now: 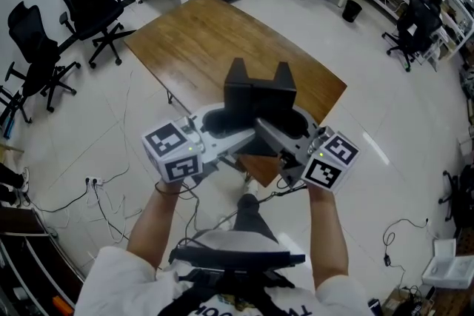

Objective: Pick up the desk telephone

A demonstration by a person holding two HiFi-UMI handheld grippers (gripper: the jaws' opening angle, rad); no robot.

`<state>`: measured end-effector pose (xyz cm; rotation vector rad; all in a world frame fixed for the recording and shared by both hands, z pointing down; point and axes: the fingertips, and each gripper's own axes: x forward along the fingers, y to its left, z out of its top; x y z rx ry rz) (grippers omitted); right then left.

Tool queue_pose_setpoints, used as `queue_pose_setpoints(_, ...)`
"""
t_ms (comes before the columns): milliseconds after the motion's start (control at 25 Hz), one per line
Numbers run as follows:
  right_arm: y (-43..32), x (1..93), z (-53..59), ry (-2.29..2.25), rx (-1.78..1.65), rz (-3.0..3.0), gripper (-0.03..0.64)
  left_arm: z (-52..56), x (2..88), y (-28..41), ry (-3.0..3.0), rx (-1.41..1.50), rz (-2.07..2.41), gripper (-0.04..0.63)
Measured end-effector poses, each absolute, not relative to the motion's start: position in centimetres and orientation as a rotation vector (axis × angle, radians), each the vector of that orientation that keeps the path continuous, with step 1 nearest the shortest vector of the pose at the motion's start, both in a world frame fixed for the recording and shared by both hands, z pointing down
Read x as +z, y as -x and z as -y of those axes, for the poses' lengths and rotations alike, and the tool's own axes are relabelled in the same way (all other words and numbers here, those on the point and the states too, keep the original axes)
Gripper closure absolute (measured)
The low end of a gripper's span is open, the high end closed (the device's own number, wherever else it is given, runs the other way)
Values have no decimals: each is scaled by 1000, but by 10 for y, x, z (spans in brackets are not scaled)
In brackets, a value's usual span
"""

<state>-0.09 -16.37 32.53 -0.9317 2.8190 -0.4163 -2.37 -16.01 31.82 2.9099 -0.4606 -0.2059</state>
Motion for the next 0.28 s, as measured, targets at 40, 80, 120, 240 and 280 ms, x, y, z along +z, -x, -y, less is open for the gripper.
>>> queue_pose_setpoints(40,0,325,164,932,-418,-2819,382,160,319,23,-2910,-204,458,371)
queue_pose_setpoints(80,0,326,164,934,-419,-2819,382,160,319,22,-2909,-203,457,371)
queue_pose_setpoints(120,-1,326,164,936,-420,-2819,382,160,319,22,-2907,-203,456,371)
queue_pose_setpoints(240,-2,328,166,942,-426,-2819,382,162,321,21,-2901,-204,453,371)
queue_pose_setpoints(280,-1,329,166,943,-428,-2818,382,163,322,21,-2899,-205,453,371)
